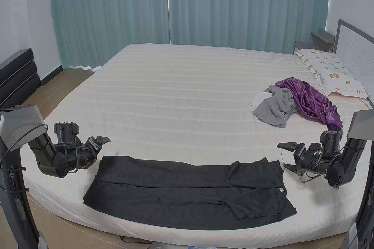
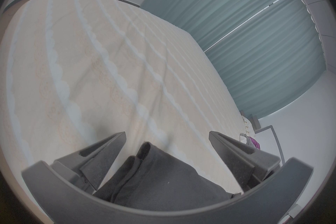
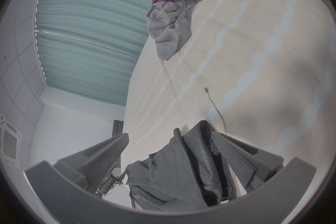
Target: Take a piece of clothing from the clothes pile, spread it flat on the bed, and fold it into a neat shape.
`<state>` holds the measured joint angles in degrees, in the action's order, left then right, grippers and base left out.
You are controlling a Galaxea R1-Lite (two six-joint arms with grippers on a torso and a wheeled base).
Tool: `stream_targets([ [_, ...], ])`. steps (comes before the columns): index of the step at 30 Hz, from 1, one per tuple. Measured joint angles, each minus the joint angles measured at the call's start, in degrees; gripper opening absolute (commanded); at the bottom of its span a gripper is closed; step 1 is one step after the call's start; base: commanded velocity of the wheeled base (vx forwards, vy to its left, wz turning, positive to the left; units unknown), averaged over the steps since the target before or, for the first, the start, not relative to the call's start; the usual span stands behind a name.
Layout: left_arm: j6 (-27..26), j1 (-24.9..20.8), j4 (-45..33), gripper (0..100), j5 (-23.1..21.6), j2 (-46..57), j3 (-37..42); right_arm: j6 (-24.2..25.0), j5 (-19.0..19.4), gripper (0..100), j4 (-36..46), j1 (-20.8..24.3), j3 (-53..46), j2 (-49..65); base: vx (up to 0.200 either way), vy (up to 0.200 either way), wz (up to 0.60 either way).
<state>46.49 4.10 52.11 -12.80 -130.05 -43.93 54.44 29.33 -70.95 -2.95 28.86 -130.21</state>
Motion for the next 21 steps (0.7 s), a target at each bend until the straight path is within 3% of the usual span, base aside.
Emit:
stream_targets([
  [11,-2.44,-1.43,-0.37,100,0.09,-1.05,0.89,-0.04,0.01,100,-0.13,0.04,-0.35,-0.37,0.0,0.0,0.0],
  [12,-2.76,-1.46,-0.35,0,0.11,-1.23,0.89,-0.04,0.0,100,-0.13,0.04,-0.35,-0.37,0.0,0.0,0.0],
  [21,-2.97,-1.56,-0.04,0,1.26,-2.08,0.74,-0.04,0.01,100,-0.13,0.04,-0.41,-0.39,0.0,0.0,0.0],
])
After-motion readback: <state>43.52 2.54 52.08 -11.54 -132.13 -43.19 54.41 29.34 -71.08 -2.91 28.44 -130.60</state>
